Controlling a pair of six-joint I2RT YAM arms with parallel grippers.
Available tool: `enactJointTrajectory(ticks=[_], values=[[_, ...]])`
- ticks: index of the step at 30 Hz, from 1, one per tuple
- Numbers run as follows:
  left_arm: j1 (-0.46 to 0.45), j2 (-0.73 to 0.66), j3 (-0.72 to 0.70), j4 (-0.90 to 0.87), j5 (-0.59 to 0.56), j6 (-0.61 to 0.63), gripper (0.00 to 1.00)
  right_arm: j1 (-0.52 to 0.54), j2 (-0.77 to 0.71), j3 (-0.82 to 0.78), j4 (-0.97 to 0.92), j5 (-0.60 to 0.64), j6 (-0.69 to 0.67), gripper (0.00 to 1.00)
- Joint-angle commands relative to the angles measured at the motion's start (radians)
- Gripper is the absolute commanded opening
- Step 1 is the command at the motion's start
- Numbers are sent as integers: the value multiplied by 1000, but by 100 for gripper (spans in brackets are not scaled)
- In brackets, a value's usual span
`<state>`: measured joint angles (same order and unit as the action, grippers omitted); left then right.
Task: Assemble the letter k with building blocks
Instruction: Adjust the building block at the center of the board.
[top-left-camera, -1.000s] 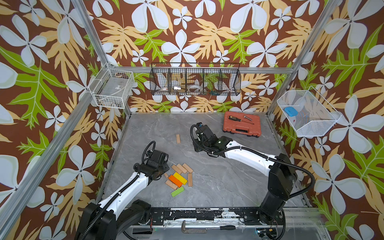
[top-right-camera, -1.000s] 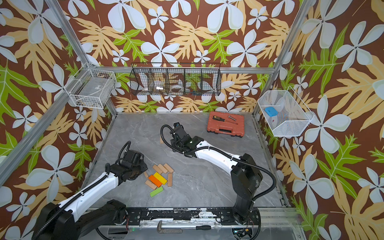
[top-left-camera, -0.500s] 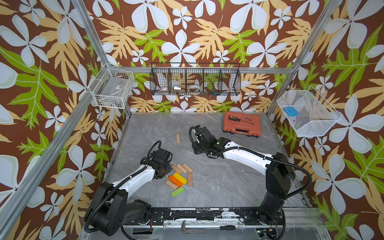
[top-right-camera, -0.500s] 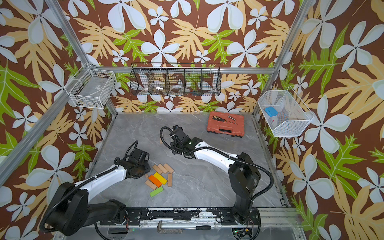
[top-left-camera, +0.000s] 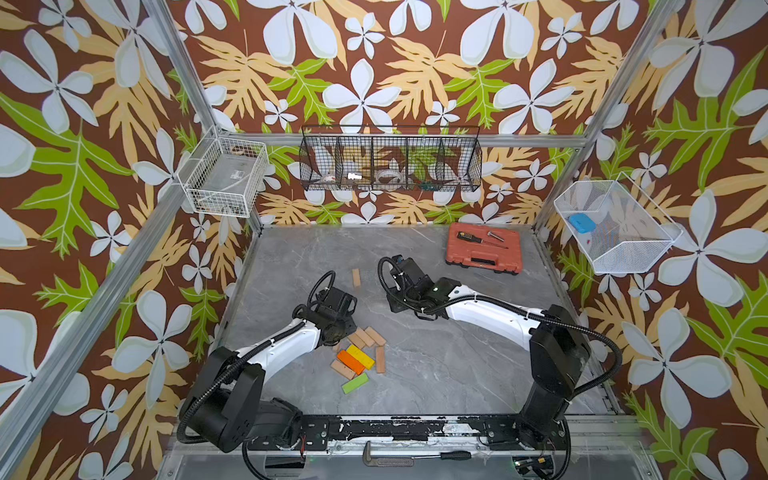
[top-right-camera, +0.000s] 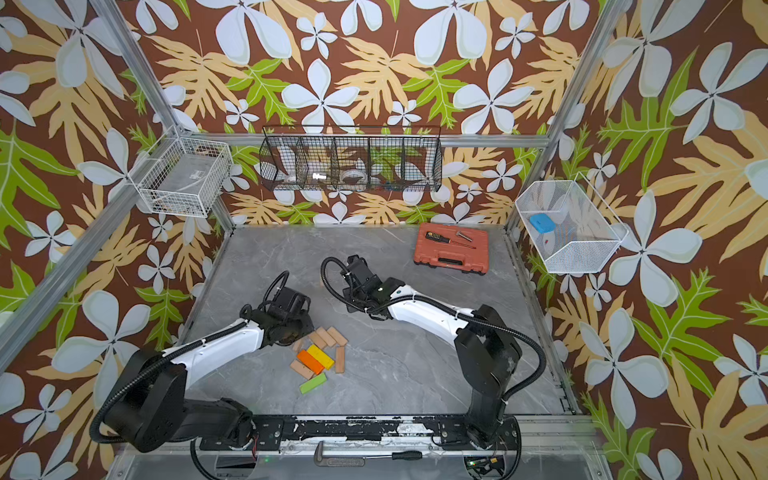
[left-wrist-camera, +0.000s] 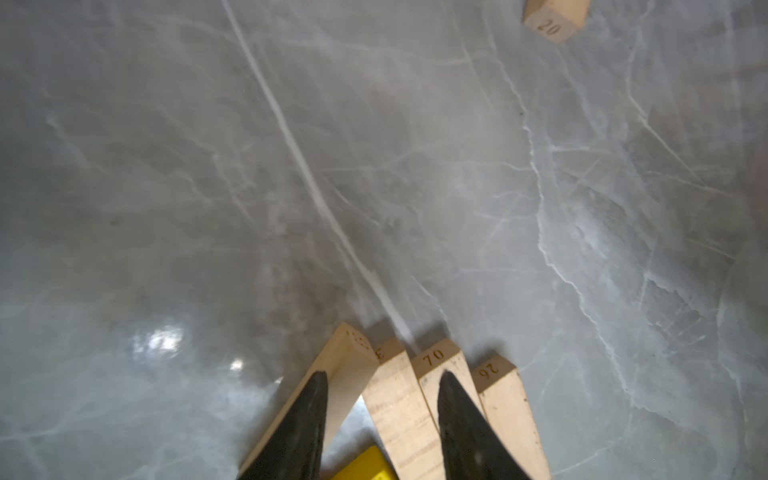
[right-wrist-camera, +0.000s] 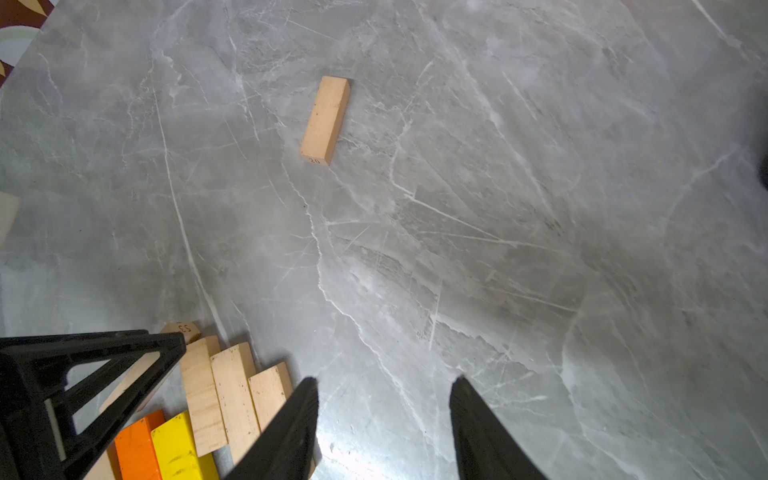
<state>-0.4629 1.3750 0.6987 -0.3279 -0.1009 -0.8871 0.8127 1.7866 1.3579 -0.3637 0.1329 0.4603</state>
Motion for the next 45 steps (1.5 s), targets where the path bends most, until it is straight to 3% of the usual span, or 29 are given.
enactJointTrajectory(ticks=[1,6,12,18,21,25,28,32,35,38,42,45], values=[[-5,-1,-9,-3,17,-27,46,-1,-23,-14,8,33,1,54],[-27,-34,-68,109,104,-93,44,-9,-69,-47,18,67,8,55],[-143,-20,-26,125,77,-142,42,-27,-112,-80,26,73,23,55],[-164,-36,-5,108,61,-139,42,-37,-171,-126,37,89,36,55],[-166,-97,26,52,-30,-32,47,-39,-192,-148,48,90,31,55],[-164,-141,120,-166,-188,323,52,-40,-194,-165,50,66,23,55],[-162,-106,136,-243,-152,475,54,-40,-197,-179,65,42,27,55],[-160,-8,172,-270,-57,537,52,-40,-210,-186,70,33,26,55],[-160,24,181,-224,-20,431,47,-40,-226,-202,67,49,29,55],[-165,57,202,-228,-43,132,34,-41,-232,-210,60,59,37,55],[-206,72,203,-146,3,-75,34,-41,-233,-223,63,62,49,55],[-227,127,266,-157,-34,-203,39,-41,-233,-224,64,60,49,55]])
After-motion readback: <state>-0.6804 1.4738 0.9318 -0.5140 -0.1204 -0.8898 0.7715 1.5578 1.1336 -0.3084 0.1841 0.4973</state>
